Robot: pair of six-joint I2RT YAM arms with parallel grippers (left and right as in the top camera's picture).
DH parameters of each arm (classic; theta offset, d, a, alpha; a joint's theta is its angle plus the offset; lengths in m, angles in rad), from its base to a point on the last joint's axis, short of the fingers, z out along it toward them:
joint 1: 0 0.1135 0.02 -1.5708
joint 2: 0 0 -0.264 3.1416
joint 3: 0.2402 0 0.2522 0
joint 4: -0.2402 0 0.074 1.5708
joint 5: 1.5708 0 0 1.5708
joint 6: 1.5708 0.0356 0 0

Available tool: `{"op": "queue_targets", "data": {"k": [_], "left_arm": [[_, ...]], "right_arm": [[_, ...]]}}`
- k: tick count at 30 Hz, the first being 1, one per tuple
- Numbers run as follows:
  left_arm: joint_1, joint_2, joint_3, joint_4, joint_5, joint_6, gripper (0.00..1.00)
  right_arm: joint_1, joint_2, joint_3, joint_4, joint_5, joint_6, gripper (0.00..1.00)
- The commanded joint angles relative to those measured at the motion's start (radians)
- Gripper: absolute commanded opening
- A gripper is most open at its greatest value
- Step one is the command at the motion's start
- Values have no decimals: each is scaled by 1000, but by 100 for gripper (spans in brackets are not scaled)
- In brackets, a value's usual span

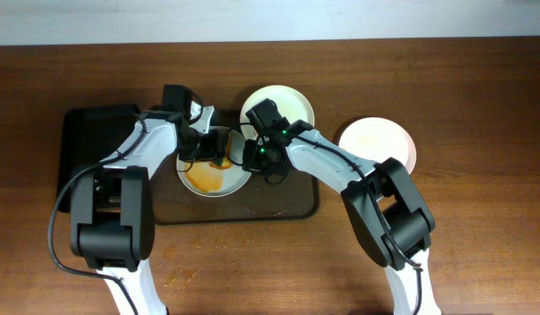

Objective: Clean dirty plates on tray and stack at the side
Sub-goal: 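Scrub the held plate with the sponge in the left gripper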

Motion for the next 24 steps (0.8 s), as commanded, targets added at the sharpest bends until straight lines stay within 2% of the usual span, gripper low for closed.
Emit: {"op": "queue_targets", "data": {"k": [1,2,4,7,8,9,11,12,15,17,20,22,24], "left_arm": [[-3,19,-5,-23,-314,-198,1],[-3,19,-5,-65,-406,-253,1],[-3,19,-5,-154,-500,-293,1],[-4,19,-5,-251,-506,-293,1],[-4,19,-5,-292,-466,-291,1],[-4,19,-1,-336,-365,-256,1],[-3,19,-1,-349,-16,-25,0],[-3,19,-1,-349,72,19,1],[-4,19,-1,-326,90,23,1],[-5,19,-1,-251,23,-14,1],[-4,19,-1,-97,-317,-192,1],[-4,19,-1,-91,-495,-267,1],[-4,19,-1,-194,-639,-408,1]], "right_arm": [[8,17,6,-4,-3,-19,4],[8,17,6,-4,-2,-19,4],[8,17,6,-3,-2,-19,4],[8,17,6,-3,-3,-19,4],[8,17,6,-3,-3,-19,4],[8,17,6,-3,-3,-19,4],[8,17,6,-3,-3,-19,4],[8,17,6,-3,-3,-19,4],[8,17,6,-3,-3,-19,4],[8,17,6,-3,-3,-19,4],[7,17,6,-3,-3,-19,4],[7,17,6,-3,-2,-19,4],[7,17,6,-3,-2,-19,4]]}}
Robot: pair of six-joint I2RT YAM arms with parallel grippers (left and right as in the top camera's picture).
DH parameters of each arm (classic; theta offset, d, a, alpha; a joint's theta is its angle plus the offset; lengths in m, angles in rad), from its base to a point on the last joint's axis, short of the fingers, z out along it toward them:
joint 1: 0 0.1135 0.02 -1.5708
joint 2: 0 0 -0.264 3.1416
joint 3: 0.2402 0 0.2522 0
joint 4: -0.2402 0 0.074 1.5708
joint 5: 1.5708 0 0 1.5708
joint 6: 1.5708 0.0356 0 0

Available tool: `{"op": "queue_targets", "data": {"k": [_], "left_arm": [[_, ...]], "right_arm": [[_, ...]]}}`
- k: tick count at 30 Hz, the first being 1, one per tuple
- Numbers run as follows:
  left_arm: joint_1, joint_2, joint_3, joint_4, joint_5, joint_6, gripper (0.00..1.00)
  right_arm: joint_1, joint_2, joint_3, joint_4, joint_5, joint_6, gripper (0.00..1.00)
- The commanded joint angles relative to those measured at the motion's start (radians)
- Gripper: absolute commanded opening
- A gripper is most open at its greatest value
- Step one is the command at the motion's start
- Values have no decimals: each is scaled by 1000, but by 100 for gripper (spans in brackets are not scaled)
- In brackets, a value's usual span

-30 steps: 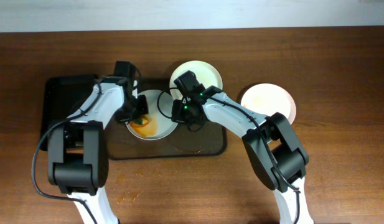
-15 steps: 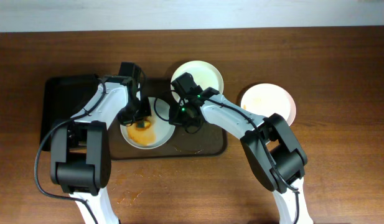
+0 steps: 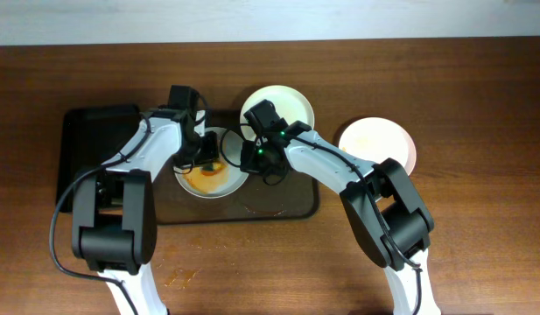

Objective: Clean dirty plates on tray and stack at the side
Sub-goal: 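Scrub the held plate with the sponge in the left gripper, then carry the plate with the right gripper and stack it on the cleaned plate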

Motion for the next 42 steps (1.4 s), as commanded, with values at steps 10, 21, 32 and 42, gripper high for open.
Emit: {"op": "queue_targets", "data": {"k": [10,21,32,42], "left_arm": [[21,33,-19,-190,320,267,1],[18,33,-19,-150,-320,-308,1],[152,-39,237,-172,412,76,1],[221,-61,262,-197,189,101,1]], "right_arm": [[0,17,6,-6,7,-14,4],[0,17,6,-7,7,-14,4],[-2,16,7,-24,-48,-48,4],[39,-298,45,-274,414,-261,4]]}}
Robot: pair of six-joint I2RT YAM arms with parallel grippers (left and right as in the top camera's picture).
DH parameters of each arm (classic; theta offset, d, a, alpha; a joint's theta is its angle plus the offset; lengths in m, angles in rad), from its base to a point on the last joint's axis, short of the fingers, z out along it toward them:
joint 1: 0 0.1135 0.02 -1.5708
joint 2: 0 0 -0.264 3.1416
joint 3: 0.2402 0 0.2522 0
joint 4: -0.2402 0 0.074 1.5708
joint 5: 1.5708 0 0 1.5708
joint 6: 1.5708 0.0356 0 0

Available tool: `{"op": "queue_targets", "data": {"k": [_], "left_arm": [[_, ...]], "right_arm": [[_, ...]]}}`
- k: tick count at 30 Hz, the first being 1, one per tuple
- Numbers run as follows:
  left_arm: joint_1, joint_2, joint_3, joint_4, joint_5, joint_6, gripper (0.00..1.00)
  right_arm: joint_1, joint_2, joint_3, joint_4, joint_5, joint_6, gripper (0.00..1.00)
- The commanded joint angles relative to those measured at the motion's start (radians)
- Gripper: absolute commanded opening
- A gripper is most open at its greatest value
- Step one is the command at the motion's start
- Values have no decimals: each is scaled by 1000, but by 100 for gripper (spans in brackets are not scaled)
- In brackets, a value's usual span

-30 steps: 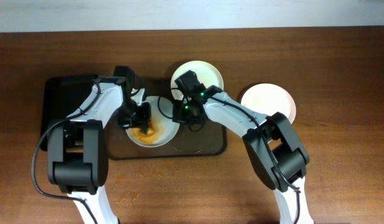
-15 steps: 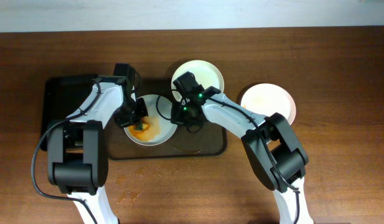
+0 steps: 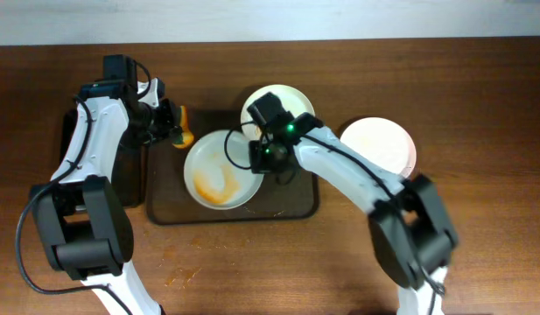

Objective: Clean dirty plates on tray and stack at the side
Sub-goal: 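Carry the plate with the right gripper and stack it on the cleaned plate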

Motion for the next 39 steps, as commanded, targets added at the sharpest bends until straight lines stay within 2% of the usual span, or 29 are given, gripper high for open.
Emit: {"op": "queue_targets", "data": {"k": [1,3,8,13,17,20,21,23,25,27,30,32,36,39], "left_arm": [[4,-28,19,0,-61,20,1],[3,-28,19,1,-92,20,1],[3,-28,19,16,-106,20,1],[3,-28,19,19,-106,20,1],[3,-28,19,19,-106,20,1],[3,-28,19,19,-106,20,1],[3,-28,19,19,-106,20,1],[3,-28,19,19,-106,20,1],[3,-28,19,19,-106,20,1],[3,-28,19,19,-114,20,1],[3,-28,19,19,-132,20,1],[3,-28,19,19,-132,20,1],[3,-28,19,19,-132,20,1],[3,-28,19,20,-132,20,1]], "right_arm": [[41,-170,25,-71,349,-48,4],[93,-225,25,-124,592,-47,4],[286,-230,25,-155,1118,-47,4],[384,-230,25,-148,1426,-47,4],[453,-230,25,-73,1616,-56,4],[476,-230,25,-49,1645,-74,4],[475,-230,25,-49,1636,-74,4],[460,-230,25,-54,1476,-84,4],[389,-235,25,-69,1119,-92,4],[296,-263,25,-79,843,-92,4],[31,-349,25,-119,453,-93,4],[-283,-367,24,-187,190,-119,4],[-654,-301,-13,-268,132,-157,4],[-768,-242,-97,-235,129,-171,4]]}}
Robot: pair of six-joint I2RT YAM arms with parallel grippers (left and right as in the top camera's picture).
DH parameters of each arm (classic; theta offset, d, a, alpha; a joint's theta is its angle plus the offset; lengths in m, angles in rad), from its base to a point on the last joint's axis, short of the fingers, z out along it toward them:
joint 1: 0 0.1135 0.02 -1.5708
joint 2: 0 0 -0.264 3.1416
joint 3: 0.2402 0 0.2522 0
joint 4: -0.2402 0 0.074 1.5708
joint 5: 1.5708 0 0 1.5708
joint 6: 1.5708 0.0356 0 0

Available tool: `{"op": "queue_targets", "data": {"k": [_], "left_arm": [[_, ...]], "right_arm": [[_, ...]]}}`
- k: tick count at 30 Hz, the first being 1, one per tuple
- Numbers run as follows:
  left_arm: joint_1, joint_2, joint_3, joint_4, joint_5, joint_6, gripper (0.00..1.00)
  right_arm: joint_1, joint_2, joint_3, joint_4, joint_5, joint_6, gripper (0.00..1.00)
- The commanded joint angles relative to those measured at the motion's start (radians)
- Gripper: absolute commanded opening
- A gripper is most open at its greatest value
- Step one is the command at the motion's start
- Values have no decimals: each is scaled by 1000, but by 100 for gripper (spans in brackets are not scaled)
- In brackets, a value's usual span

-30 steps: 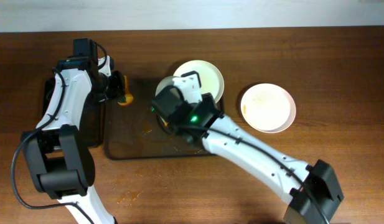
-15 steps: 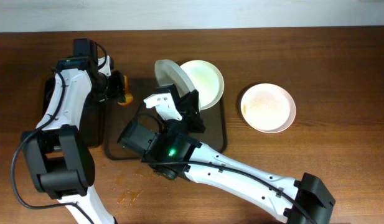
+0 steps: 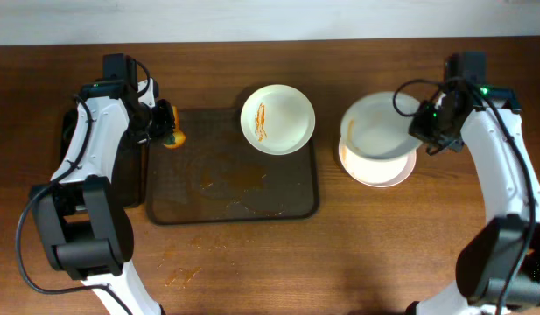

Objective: Clean dirty plates on tray and stack at the side
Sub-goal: 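Carry the plate with the right gripper and stack it on the cleaned plate, then grip the last plate's rim with the right gripper and pull it down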

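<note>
A dark brown tray point(image 3: 230, 188) lies mid-table with orange smears on its bare floor. One cream plate point(image 3: 277, 118) with an orange streak sits on the tray's far right corner. My left gripper point(image 3: 161, 122) is shut on a yellow-orange sponge point(image 3: 171, 133) at the tray's far left edge. To the right of the tray, my right gripper point(image 3: 424, 129) is shut on the rim of a white plate point(image 3: 375, 129). It holds that plate over a pink plate point(image 3: 379, 171) on the table. The held plate's face shows no orange.
A black box point(image 3: 73, 157) stands left of the tray, under my left arm. A faint stain point(image 3: 182, 278) marks the wooden table near the front edge. The wall runs along the table's far side.
My right gripper has moved from the tray to the right side, with the white plate in it, now over the pink plate. The left gripper and sponge have barely shifted.
Both grippers first met at an orange-smeared plate on the tray, the left with the sponge on it. Then the left had drawn back to the tray's left edge while the right held the plate. Now that plate is over the pink plate.
</note>
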Motion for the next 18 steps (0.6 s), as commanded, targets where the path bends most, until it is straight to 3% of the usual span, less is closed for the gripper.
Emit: {"op": "queue_targets", "data": {"k": [1,4,5,6,7,10,14,18], "left_arm": [[3,-27,19,14,-3,19,1],[3,-27,19,19,-3,19,1],[3,-27,19,21,-3,19,1],[3,-27,19,22,-3,19,1],[3,-27,19,22,-3,19,1],[3,-27,19,29,-3,19,1],[3,-27,19,29,-3,19,1],[3,-27,19,30,-4,19,1]], "right_arm": [[-39,48,-68,42,-32,-14,4],[-29,65,-119,96,-39,-14,5],[-19,66,-119,93,-46,-14,37],[-17,66,-113,99,-97,-14,62],[-16,66,-92,107,-180,-15,67],[98,66,24,184,-285,-27,68],[397,145,24,385,-164,235,57],[533,280,24,385,-66,392,49]]}}
